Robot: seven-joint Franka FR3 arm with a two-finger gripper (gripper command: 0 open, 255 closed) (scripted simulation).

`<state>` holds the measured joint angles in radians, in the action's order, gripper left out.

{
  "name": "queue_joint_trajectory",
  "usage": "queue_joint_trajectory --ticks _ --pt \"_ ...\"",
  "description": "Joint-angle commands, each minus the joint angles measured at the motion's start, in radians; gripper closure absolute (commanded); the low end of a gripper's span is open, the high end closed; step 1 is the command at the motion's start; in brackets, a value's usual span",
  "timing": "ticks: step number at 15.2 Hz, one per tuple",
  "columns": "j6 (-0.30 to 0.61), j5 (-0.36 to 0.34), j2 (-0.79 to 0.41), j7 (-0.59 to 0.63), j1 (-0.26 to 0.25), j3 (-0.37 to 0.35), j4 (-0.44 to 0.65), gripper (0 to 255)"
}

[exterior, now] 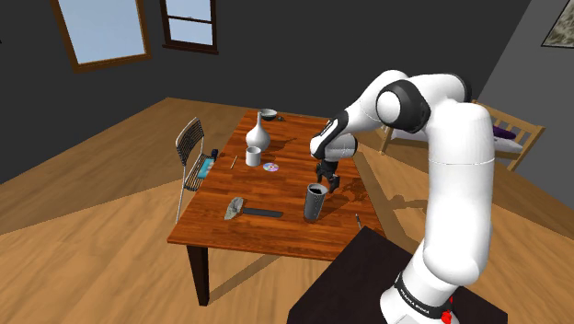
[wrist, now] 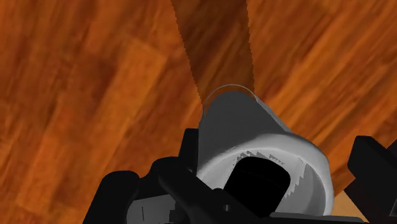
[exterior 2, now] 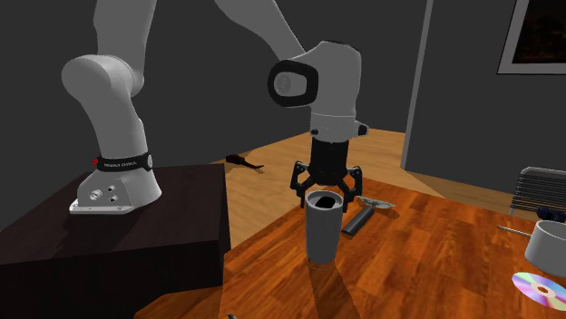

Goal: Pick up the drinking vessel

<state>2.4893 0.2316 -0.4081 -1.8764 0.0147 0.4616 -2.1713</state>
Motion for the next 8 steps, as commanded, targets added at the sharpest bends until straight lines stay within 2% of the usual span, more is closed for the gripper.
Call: queue_joint_trajectory --ticks 1,2,8 --pt "0.011 0.007 -0.009 -0.004 0.003 -0.005 -0.002 0" --pt "0.010 0.005 -0.006 -0.004 0.003 -0.003 -0.004 255" --pt "0.011 0.007 -0.008 -0.005 0.004 -0.004 -0.002 255"
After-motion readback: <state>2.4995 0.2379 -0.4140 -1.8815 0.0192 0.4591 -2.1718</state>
